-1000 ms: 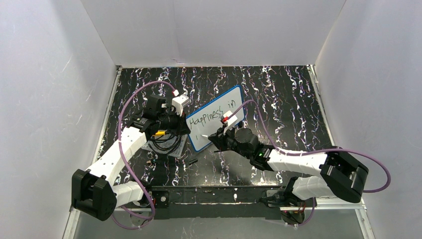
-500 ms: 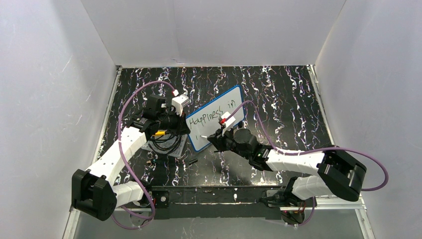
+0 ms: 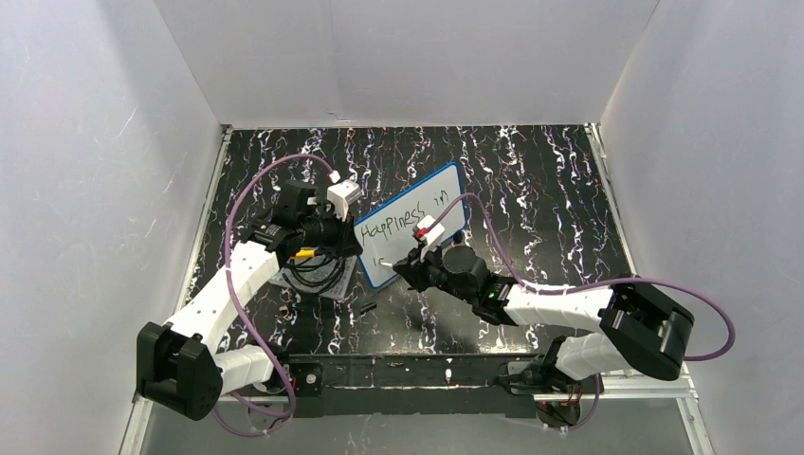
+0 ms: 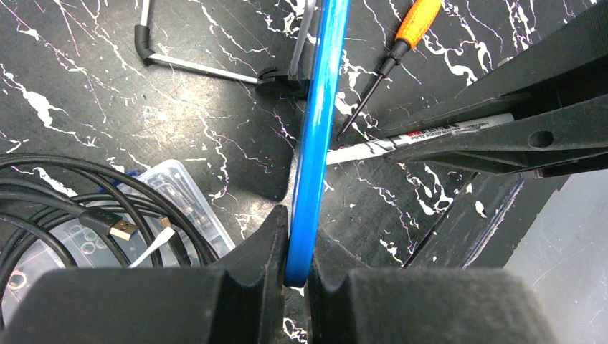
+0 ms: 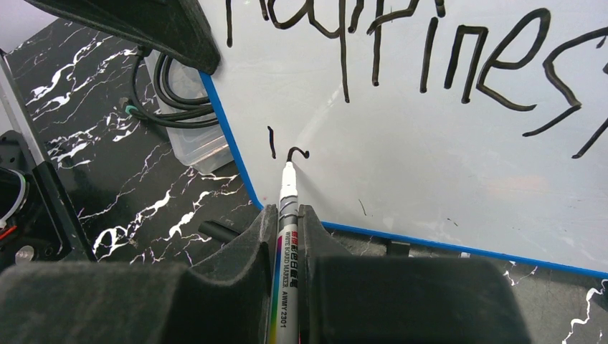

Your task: Write a sentence on the whiteboard

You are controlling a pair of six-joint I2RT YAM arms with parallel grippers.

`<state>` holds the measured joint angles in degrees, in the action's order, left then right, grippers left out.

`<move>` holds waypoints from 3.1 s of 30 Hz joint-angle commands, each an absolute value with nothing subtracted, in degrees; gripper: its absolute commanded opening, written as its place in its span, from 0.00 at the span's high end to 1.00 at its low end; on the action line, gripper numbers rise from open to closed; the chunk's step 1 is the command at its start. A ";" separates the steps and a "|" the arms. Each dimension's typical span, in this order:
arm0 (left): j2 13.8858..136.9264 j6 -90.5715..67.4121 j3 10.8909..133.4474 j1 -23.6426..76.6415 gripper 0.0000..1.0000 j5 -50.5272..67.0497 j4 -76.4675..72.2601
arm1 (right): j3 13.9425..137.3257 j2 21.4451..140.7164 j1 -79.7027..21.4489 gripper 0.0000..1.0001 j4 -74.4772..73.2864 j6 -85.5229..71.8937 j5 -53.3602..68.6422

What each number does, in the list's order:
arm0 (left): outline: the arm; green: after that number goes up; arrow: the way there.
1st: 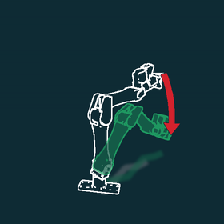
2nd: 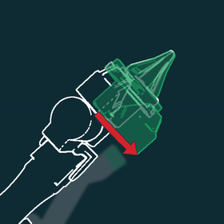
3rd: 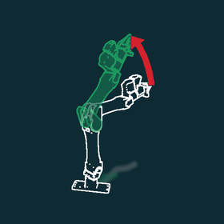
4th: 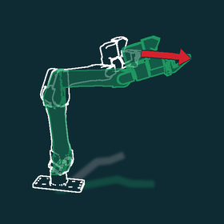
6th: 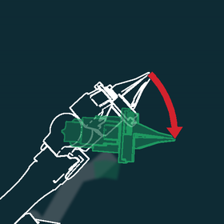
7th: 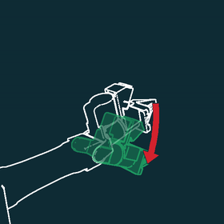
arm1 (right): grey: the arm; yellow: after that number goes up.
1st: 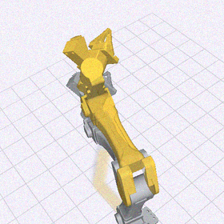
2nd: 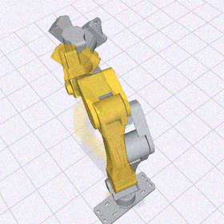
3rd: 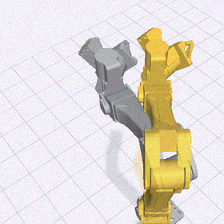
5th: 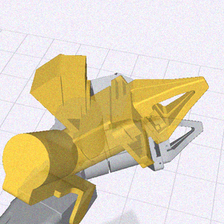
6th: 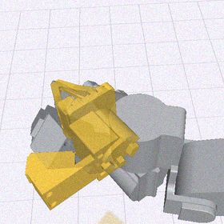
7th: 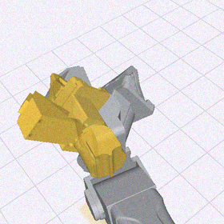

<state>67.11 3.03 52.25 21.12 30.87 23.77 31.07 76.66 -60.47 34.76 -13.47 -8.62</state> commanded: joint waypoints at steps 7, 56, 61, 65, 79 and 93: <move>65.42 2.75 53.43 21.27 1.00 32.06 23.80 | 32.06 76.11 -60.47 0.99 35.09 -12.85 -13.75; 65.09 2.72 53.44 21.27 1.00 31.90 23.82 | 31.34 71.50 -60.47 0.99 34.09 -13.45 -18.37; 65.15 2.65 53.35 21.27 1.00 31.96 23.82 | 31.35 69.22 -60.47 0.99 34.87 -13.16 -17.17; 65.26 2.69 53.44 21.31 1.00 32.01 23.82 | 31.95 70.25 -60.47 0.99 35.04 -12.54 -17.09; 65.25 2.69 53.44 21.32 1.00 32.12 23.77 | 31.79 74.44 -60.47 0.99 35.34 -12.83 -17.14; 64.96 2.72 53.43 21.31 1.00 32.16 23.82 | 30.62 74.42 -60.47 0.99 33.25 -13.54 -19.28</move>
<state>66.83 3.25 52.25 21.12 30.63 23.55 31.05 75.16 -60.55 32.14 -13.52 -16.19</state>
